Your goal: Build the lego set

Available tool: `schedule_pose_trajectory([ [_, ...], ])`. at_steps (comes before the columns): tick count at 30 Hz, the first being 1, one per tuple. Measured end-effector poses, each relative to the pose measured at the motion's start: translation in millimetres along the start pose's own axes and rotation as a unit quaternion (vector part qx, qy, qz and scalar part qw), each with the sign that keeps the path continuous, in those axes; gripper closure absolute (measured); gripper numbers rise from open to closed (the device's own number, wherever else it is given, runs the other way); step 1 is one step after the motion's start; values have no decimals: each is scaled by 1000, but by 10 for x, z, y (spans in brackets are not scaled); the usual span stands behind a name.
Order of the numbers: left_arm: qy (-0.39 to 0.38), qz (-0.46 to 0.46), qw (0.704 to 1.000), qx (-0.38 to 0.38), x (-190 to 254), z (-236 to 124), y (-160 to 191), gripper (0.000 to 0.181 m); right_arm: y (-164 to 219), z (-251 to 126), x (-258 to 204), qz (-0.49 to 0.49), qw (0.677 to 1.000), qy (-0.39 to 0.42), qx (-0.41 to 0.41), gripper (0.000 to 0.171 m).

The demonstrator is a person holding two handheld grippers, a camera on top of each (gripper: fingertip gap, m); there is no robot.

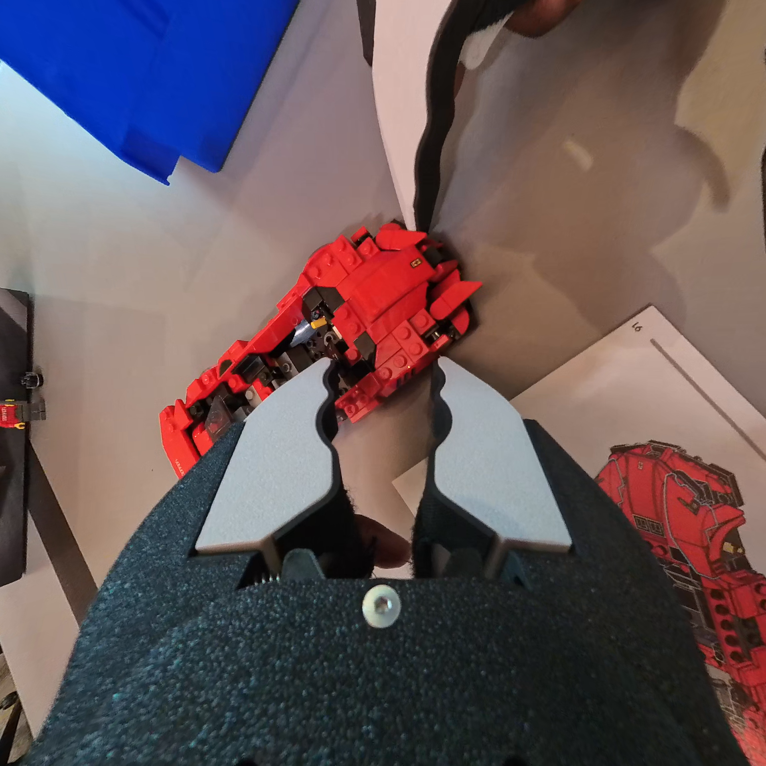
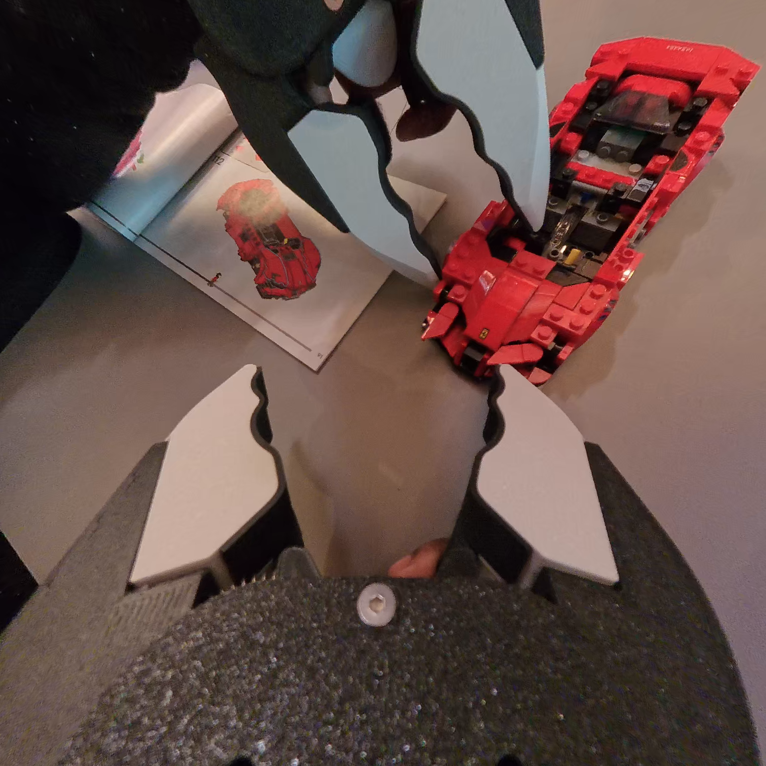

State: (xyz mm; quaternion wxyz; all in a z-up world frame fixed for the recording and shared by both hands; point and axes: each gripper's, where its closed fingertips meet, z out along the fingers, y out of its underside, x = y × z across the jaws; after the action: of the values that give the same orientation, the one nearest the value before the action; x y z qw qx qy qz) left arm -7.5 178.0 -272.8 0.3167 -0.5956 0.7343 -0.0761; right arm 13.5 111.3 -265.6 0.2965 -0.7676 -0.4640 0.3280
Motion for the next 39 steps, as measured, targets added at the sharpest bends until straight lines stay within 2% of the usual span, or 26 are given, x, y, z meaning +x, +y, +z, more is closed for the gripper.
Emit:
schedule_pose_trajectory([
  [18, 6, 5, 1000, 3, 9, 7, -8, 137, 6, -33, 58, -3, 1000, -4, -4, 71],
  [29, -1, -2, 1000, -1, 8, 11, -13, 137, 6, 8, 72, -2, 999, 27, -33, 61],
  [32, 0, 1, 1000, -4, 10, 7, -13, 137, 15, -40, 103, -6, 999, 19, -25, 70],
  [35, -5, 0, 1000, 3, 15, 7, -16, 138, -16, -162, 247, -42, 997, 66, 5, 95],
  [39, -6, 3, 1000, 5, 13, 8, -19, 139, -56, -183, 333, -80, 983, 160, 30, 96],
])
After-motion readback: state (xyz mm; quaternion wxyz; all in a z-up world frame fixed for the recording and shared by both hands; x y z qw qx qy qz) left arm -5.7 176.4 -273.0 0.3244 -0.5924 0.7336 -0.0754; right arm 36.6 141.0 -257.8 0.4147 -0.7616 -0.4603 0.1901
